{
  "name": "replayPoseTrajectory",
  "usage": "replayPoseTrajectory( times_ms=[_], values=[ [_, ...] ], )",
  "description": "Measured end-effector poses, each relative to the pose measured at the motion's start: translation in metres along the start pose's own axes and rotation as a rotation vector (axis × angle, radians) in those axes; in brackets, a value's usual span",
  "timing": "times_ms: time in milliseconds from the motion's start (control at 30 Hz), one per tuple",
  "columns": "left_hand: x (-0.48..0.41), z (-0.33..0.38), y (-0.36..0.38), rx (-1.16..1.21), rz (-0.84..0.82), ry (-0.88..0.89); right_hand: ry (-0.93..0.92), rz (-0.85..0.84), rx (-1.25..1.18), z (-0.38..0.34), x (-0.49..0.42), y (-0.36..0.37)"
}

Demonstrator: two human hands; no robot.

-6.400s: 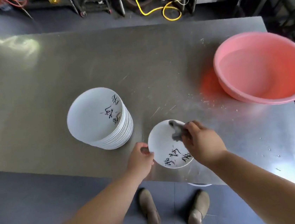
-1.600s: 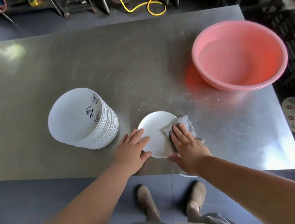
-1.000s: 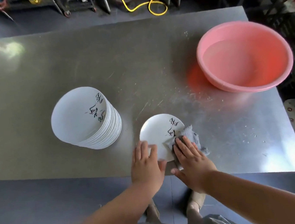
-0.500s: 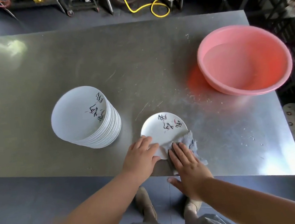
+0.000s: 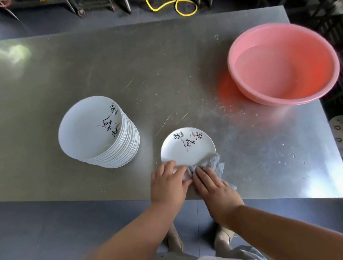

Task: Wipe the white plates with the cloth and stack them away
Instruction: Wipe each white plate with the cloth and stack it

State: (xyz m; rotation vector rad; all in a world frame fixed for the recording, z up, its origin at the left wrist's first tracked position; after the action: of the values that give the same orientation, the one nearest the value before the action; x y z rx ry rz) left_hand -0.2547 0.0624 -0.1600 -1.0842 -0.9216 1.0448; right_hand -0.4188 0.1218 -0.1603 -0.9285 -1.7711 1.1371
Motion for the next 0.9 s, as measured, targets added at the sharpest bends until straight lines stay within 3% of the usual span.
replayPoseTrajectory(
  times_ms=[67,133,267,367,533,600,733,900],
  values=[
    [0.003,0.0,-0.004,0.006,-0.018,0.034,-0.054,0.078,-0.017,0.012,-0.004,-0.011],
    [0.003,-0.001,-0.008,0.02,-0.058,0.045,-0.063,0.051,-0.14,0.022,-0.006,-0.028],
    [0.004,-0.007,-0.023,0.089,-0.064,-0.012,0.27,-0.027,-0.562,0.046,-0.004,-0.06],
    [-0.003,-0.03,-0.038,0.284,-0.042,-0.391,0.581,-0.078,-0.707,0.077,-0.008,-0.074],
    [-0.031,-0.035,-0.045,0.841,-0.505,-0.967,0.698,-0.304,-0.908,0.089,-0.029,-0.079],
    [-0.033,-0.028,-0.05,1.003,-0.6,-1.075,0.694,-0.342,-1.008,0.084,-0.036,-0.069],
    [-0.035,-0.02,-0.051,1.222,-0.592,-1.114,0.685,-0.12,-0.848,0.078,-0.038,-0.068],
    [-0.041,0.0,-0.076,1.724,-0.28,-1.098,0.443,0.36,-1.046,0.06,-0.017,-0.103]
  ],
)
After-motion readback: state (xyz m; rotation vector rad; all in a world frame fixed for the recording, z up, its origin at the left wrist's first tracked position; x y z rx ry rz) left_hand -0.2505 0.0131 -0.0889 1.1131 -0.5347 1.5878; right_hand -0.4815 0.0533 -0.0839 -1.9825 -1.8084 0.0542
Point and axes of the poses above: each hand's wrist, its own x-axis away from the middle knuckle, its own y-axis out of the palm, z = x × y, the point moved 3 cm from there along -x, towards the middle knuckle, and after that the axes turned 2 degrees about -y, right-handed, at the moved point
